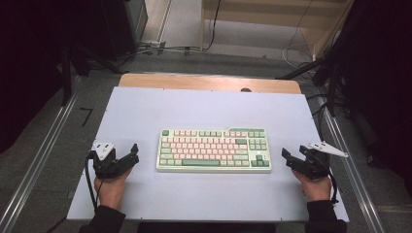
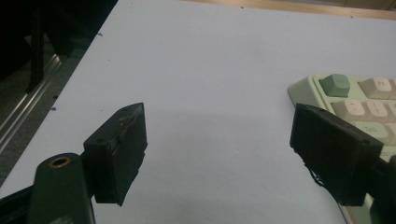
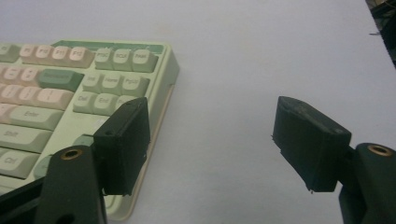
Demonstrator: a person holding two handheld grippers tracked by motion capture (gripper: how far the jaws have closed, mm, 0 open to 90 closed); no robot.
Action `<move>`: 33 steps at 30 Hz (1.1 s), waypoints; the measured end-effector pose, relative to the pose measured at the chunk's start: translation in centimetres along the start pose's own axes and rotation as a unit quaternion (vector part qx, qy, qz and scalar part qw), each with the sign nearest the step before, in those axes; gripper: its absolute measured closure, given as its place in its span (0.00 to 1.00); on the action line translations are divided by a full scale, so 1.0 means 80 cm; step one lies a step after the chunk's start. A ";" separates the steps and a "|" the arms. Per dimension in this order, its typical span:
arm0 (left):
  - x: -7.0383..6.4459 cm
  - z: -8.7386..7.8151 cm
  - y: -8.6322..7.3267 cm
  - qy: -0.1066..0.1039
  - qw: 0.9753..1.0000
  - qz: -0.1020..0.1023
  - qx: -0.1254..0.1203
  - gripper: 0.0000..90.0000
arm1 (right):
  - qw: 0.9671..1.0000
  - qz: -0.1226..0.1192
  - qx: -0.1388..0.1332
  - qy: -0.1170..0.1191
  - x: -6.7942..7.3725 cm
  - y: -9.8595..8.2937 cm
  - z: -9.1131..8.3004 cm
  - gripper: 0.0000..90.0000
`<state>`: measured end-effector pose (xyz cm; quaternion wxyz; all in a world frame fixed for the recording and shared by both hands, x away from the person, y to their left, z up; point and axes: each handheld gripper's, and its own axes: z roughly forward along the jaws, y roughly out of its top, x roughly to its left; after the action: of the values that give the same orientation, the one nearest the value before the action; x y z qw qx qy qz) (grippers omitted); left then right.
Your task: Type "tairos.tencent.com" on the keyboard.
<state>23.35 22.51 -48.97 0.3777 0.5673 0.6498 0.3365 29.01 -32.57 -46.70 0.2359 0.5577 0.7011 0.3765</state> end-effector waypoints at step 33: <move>-0.031 0.006 0.004 -0.028 0.999 0.015 -0.008 0.24 | 0.998 -0.036 0.002 0.047 0.057 0.014 0.020 0.29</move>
<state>24.09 20.10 -48.66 0.3947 0.5832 0.6278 0.3315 29.63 -27.67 -46.38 0.2152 0.5141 0.7316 0.3924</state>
